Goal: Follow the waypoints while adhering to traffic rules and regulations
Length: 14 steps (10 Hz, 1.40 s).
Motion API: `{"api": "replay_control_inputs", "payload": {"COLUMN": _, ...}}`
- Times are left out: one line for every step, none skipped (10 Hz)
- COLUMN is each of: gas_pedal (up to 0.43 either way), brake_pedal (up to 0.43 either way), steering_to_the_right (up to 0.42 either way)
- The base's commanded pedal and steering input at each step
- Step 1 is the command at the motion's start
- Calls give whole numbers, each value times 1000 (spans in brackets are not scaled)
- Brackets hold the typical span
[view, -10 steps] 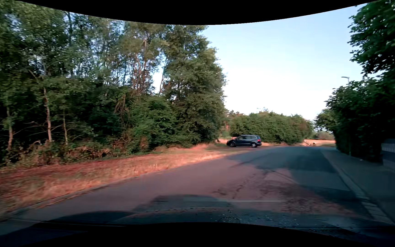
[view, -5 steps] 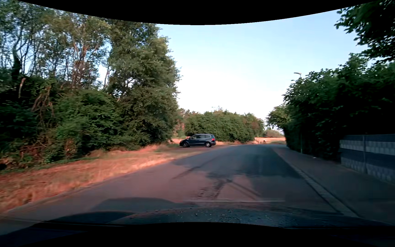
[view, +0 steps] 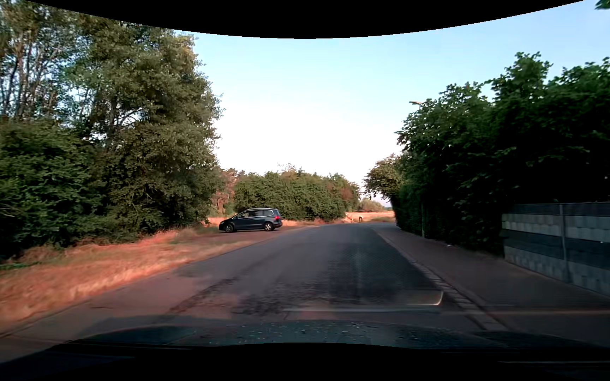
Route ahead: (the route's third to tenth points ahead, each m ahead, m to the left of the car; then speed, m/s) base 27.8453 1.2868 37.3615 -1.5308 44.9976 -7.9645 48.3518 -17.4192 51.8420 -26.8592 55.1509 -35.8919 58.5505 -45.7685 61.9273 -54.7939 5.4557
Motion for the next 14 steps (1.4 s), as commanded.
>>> {"api": "replay_control_inputs", "payload": {"gas_pedal": 59, "brake_pedal": 0, "steering_to_the_right": 97}}
{"api": "replay_control_inputs", "payload": {"gas_pedal": 59, "brake_pedal": 0, "steering_to_the_right": 77}}
{"api": "replay_control_inputs", "payload": {"gas_pedal": 59, "brake_pedal": 0, "steering_to_the_right": 60}}
{"api": "replay_control_inputs", "payload": {"gas_pedal": 59, "brake_pedal": 0, "steering_to_the_right": 51}}
{"api": "replay_control_inputs", "payload": {"gas_pedal": 59, "brake_pedal": 0, "steering_to_the_right": 35}}
{"api": "replay_control_inputs", "payload": {"gas_pedal": 59, "brake_pedal": 0, "steering_to_the_right": 24}}
{"api": "replay_control_inputs", "payload": {"gas_pedal": 59, "brake_pedal": 0, "steering_to_the_right": 13}}
{"api": "replay_control_inputs", "payload": {"gas_pedal": 59, "brake_pedal": 0, "steering_to_the_right": 5}}
{"api": "replay_control_inputs", "payload": {"gas_pedal": 59, "brake_pedal": 0, "steering_to_the_right": 3}}
{"api": "replay_control_inputs", "payload": {"gas_pedal": 59, "brake_pedal": 0, "steering_to_the_right": 3}}
{"api": "replay_control_inputs", "payload": {"gas_pedal": 59, "brake_pedal": 0, "steering_to_the_right": 3}}
{"api": "replay_control_inputs", "payload": {"gas_pedal": 59, "brake_pedal": 0, "steering_to_the_right": 3}}
{"api": "replay_control_inputs", "payload": {"gas_pedal": 59, "brake_pedal": 0, "steering_to_the_right": 3}}
{"api": "replay_control_inputs", "payload": {"gas_pedal": 59, "brake_pedal": 0, "steering_to_the_right": 3}}
